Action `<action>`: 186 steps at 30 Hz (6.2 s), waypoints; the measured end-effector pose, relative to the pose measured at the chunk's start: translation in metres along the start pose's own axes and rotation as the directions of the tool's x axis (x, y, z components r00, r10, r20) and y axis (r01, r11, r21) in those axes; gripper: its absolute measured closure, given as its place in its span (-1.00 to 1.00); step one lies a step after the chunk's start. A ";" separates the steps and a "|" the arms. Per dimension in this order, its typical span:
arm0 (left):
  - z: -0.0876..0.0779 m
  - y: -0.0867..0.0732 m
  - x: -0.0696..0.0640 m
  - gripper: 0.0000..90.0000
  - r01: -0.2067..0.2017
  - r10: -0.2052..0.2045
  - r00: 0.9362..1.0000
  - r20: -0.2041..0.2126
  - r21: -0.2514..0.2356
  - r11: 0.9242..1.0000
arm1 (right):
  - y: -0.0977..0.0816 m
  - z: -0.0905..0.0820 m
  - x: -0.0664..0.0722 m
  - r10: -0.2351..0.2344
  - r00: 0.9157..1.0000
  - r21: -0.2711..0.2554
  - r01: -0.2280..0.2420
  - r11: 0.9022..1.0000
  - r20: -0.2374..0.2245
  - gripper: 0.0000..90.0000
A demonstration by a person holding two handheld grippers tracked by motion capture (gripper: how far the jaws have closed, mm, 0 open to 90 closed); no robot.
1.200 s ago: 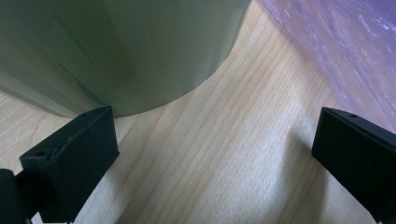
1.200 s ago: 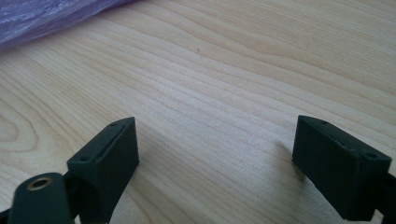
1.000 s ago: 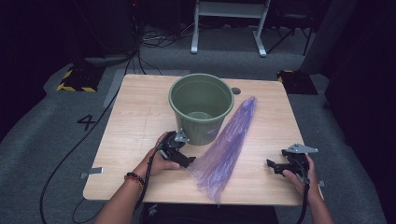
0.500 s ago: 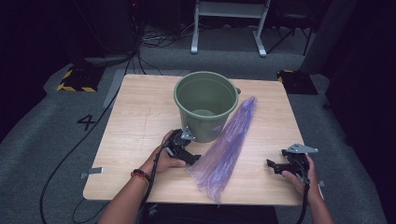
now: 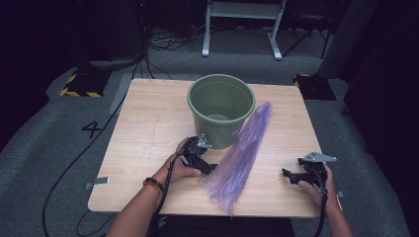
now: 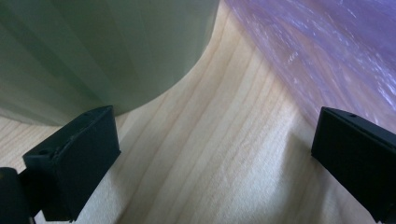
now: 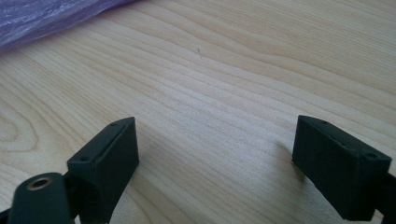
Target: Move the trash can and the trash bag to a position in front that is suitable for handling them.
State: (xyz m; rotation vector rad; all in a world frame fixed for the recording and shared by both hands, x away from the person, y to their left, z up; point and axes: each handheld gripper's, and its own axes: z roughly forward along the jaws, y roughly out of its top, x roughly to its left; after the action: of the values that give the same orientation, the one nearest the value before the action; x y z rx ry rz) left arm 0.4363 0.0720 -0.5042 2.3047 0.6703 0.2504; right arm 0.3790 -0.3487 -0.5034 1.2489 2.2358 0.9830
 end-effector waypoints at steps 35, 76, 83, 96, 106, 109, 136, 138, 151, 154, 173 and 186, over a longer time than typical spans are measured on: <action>-0.072 -0.075 -0.003 -0.66 0.084 -0.088 0.992 -0.093 -0.042 0.996 | 0.095 0.021 0.028 -0.111 0.993 -0.138 0.105 0.985 -0.034 -0.35; -0.072 -0.075 -0.003 -0.66 0.086 -0.090 0.992 -0.093 -0.042 0.995 | 0.111 0.110 0.068 -0.149 0.977 -0.003 0.150 0.989 -0.151 0.81; -0.072 -0.075 -0.003 -0.66 0.086 -0.090 0.992 -0.093 -0.042 0.995 | 0.111 0.111 0.070 -0.161 0.974 -0.009 0.162 0.987 -0.161 0.97; -0.072 -0.075 -0.003 -0.66 0.085 -0.089 0.992 -0.093 -0.043 0.995 | 0.105 0.096 0.081 -0.227 0.954 -0.092 0.213 0.973 -0.195 1.00; -0.071 -0.073 -0.003 -0.66 0.090 -0.093 0.991 -0.095 -0.034 0.995 | 0.099 0.087 0.105 -0.312 0.928 -0.093 0.299 0.950 -0.202 0.98; -0.070 -0.069 -0.004 -0.65 0.107 -0.109 0.989 -0.103 -0.023 0.994 | 0.097 0.090 0.111 -0.322 0.921 -0.075 0.314 0.947 -0.220 0.91; -0.065 -0.068 -0.002 -0.65 0.093 -0.097 0.990 -0.098 -0.043 0.995 | 0.114 0.086 0.027 0.016 0.999 -0.038 -0.014 0.999 0.047 -0.44; -0.065 -0.068 -0.002 -0.65 0.092 -0.096 0.990 -0.098 -0.044 0.995 | 0.113 0.093 0.026 0.016 0.999 -0.015 -0.016 1.000 0.038 -0.44; -0.065 -0.068 -0.003 -0.65 0.095 -0.099 0.990 -0.105 -0.047 0.994 | 0.107 0.108 0.035 -0.010 1.000 0.014 0.010 1.000 -0.019 -0.06; -0.065 -0.068 -0.003 -0.65 0.095 -0.099 0.990 -0.105 -0.047 0.994 | 0.106 0.106 0.038 -0.039 0.998 0.002 0.040 0.999 -0.053 0.27; -0.065 -0.069 -0.003 -0.65 0.096 -0.101 0.989 -0.106 -0.046 0.994 | 0.105 0.103 0.042 -0.056 0.994 -0.043 0.052 0.998 -0.089 0.99; -0.066 -0.069 -0.003 -0.65 0.097 -0.101 0.989 -0.106 -0.045 0.994 | 0.104 0.082 0.066 -0.129 0.986 -0.122 0.116 0.986 -0.105 0.99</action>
State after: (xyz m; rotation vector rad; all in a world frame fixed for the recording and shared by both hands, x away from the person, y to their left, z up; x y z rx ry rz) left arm 0.3828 0.1505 -0.5035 2.2251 0.8248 0.3413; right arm 0.4561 -0.2238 -0.4821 1.0169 2.2738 1.1422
